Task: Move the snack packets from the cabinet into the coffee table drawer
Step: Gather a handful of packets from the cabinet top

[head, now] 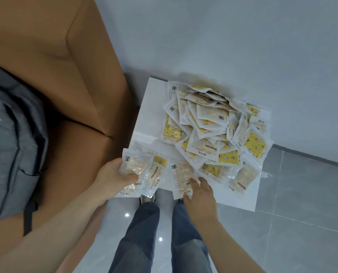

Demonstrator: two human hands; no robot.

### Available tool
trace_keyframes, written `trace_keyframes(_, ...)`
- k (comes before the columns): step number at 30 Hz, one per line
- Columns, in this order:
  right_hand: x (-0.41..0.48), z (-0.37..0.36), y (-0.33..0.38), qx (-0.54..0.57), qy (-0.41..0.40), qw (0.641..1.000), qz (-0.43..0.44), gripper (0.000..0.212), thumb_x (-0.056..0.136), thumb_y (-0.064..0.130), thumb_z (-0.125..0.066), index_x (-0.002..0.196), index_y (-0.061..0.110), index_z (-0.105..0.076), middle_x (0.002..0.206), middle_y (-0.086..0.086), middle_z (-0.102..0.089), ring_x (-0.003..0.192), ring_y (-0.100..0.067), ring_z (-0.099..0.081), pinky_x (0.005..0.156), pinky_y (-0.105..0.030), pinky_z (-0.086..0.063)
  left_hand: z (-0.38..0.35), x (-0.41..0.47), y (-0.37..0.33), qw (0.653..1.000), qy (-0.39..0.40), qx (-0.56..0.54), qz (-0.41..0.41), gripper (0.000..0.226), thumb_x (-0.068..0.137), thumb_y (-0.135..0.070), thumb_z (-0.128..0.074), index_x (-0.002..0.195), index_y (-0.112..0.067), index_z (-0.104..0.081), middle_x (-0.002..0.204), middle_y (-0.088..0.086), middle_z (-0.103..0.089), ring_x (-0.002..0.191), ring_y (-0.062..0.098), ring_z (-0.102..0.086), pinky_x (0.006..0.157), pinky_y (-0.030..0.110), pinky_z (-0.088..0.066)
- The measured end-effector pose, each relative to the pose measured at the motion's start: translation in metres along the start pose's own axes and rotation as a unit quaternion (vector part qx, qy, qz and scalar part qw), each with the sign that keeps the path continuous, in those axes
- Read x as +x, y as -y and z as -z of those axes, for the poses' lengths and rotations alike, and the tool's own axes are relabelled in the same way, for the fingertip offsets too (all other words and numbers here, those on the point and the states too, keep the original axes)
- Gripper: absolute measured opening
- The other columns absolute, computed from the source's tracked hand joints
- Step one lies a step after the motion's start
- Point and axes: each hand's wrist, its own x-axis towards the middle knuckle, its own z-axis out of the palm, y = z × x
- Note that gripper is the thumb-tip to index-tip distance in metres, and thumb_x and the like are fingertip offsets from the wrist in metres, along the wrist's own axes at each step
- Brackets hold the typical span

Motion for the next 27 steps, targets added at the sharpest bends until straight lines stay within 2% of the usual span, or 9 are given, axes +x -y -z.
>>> trace_keyframes(2,0.002,-0.001,0.002,0.025,-0.029,0.998,-0.046,0.052,0.091,0.036,-0.057,0.137,0.017,-0.042,0.144,-0.003,-0.036,0.129,-0.021,-0.037,0.099,-0.03,-0.043,-0.001,0.001,0.0,1.0,0.005,0.003,-0.003,0.029,0.075,-0.005,-0.071,0.098,-0.023,-0.067,0.094,-0.009,-0.073,0.085,0.008,-0.069,0.065,0.019,-0.049)
trace_keyframes(7,0.012,-0.01,0.021,0.063,-0.079,0.983,-0.152,0.079,0.078,0.052,-0.068,0.138,0.015,-0.032,0.133,-0.002,-0.039,0.119,-0.023,-0.042,0.086,-0.035,-0.048,-0.001,0.003,0.0,1.0,0.011,0.016,-0.003,0.031,0.075,-0.006,-0.071,0.1,-0.024,-0.068,0.095,-0.009,-0.073,0.085,0.006,-0.068,0.063,0.018,-0.048)
trace_keyframes(12,0.019,-0.021,0.029,0.095,-0.105,0.971,-0.194,0.081,0.073,0.046,-0.076,0.134,0.015,-0.032,0.129,-0.004,-0.042,0.115,-0.024,-0.047,0.095,-0.038,-0.047,0.0,0.003,0.0,1.0,0.011,0.025,-0.001,0.03,0.075,-0.005,-0.071,0.097,-0.026,-0.068,0.092,-0.011,-0.073,0.082,0.003,-0.068,0.061,0.016,-0.046)
trace_keyframes(14,0.022,-0.022,0.027,0.122,-0.092,0.97,-0.191,0.075,0.074,0.039,-0.077,0.131,0.015,-0.035,0.127,-0.004,-0.045,0.114,-0.025,-0.05,0.095,-0.038,-0.046,0.0,0.002,-0.001,1.0,0.015,0.025,0.0,0.03,0.076,-0.005,-0.071,0.096,-0.027,-0.067,0.092,-0.012,-0.072,0.082,0.002,-0.068,0.06,0.014,-0.046)
trace_keyframes(17,0.02,-0.021,0.021,0.147,-0.056,0.97,-0.188,0.04,0.08,0.029,-0.071,0.112,0.015,-0.053,0.113,-0.004,-0.052,0.099,-0.023,-0.056,0.082,-0.034,-0.051,-0.001,0.001,-0.002,1.0,0.014,0.022,0.001,0.031,0.076,-0.005,-0.071,0.095,-0.029,-0.067,0.091,-0.013,-0.073,0.08,0.002,-0.068,0.06,0.015,-0.046)
trace_keyframes(19,0.017,-0.022,0.016,0.113,-0.044,0.976,-0.18,0.03,0.082,0.032,-0.068,0.106,0.016,-0.059,0.109,-0.003,-0.051,0.096,-0.021,-0.053,0.077,-0.031,-0.05,-0.002,0.0,-0.004,1.0,0.016,0.019,0.002,0.032,0.076,-0.005,-0.071,0.097,-0.027,-0.067,0.092,-0.011,-0.073,0.081,0.003,-0.068,0.061,0.015,-0.046)
trace_keyframes(24,0.02,-0.02,0.006,0.053,-0.08,0.976,-0.195,0.072,0.067,0.048,-0.079,0.119,0.016,-0.041,0.117,-0.003,-0.045,0.107,-0.023,-0.048,0.085,-0.034,-0.046,-0.004,-0.004,-0.007,1.0,0.024,0.016,0.0,0.032,0.075,-0.004,-0.072,0.098,-0.026,-0.068,0.092,-0.011,-0.074,0.083,0.006,-0.07,0.063,0.016,-0.048)
trace_keyframes(27,0.019,-0.019,0.006,0.075,-0.062,0.978,-0.186,0.068,0.071,0.042,-0.078,0.12,0.016,-0.038,0.116,-0.004,-0.047,0.102,-0.025,-0.057,0.084,-0.035,-0.047,-0.006,-0.006,-0.009,0.999,0.029,0.014,-0.004,0.032,0.076,-0.004,-0.071,0.099,-0.026,-0.068,0.092,-0.012,-0.074,0.08,0.001,-0.069,0.059,0.01,-0.047)
